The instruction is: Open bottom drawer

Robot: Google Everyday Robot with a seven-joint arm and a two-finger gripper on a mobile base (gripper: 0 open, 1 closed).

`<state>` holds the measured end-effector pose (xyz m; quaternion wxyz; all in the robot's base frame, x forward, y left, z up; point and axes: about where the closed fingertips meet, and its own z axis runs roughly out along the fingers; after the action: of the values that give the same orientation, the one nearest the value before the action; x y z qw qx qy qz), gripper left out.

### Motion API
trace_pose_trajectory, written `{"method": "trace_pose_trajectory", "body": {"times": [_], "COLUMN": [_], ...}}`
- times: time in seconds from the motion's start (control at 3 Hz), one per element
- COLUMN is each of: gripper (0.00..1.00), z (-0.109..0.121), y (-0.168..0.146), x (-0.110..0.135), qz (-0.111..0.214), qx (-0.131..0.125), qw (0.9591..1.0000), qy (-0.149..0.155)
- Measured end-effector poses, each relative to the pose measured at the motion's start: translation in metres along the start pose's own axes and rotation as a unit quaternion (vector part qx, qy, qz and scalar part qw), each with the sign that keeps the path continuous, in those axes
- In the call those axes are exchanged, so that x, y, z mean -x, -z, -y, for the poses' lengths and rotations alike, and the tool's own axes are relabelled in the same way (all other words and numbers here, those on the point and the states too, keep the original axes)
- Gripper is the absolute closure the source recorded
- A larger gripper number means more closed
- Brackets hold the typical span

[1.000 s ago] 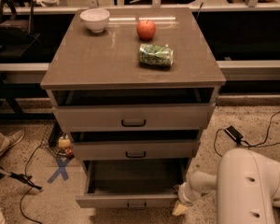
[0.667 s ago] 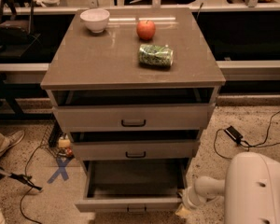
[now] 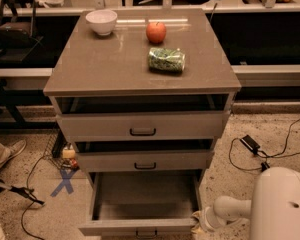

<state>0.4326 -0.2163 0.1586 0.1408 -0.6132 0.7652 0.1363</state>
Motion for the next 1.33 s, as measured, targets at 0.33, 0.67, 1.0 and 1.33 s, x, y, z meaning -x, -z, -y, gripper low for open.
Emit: {"method": "trace_pose_trajectory", "body": {"times": [0.33,0.67,1.0,1.33], "gripper": [0.92,0.69,0.46,0.22], "z": [0.0012,-0.0004,-0.0019,0.0039], "y": [-0.0002,-0.0016,-0.0030,-0.0017], "x": [0.0009,0.0011,0.0015,0.0077], "qz": [0.000,0.000,0.001,0.000], "qx": [0.000,0.002,0.003,0.005], "qw": [1.0000,1.0000,1.0000,0.9999], "qy": [0.000,0.000,0.000,0.011]}}
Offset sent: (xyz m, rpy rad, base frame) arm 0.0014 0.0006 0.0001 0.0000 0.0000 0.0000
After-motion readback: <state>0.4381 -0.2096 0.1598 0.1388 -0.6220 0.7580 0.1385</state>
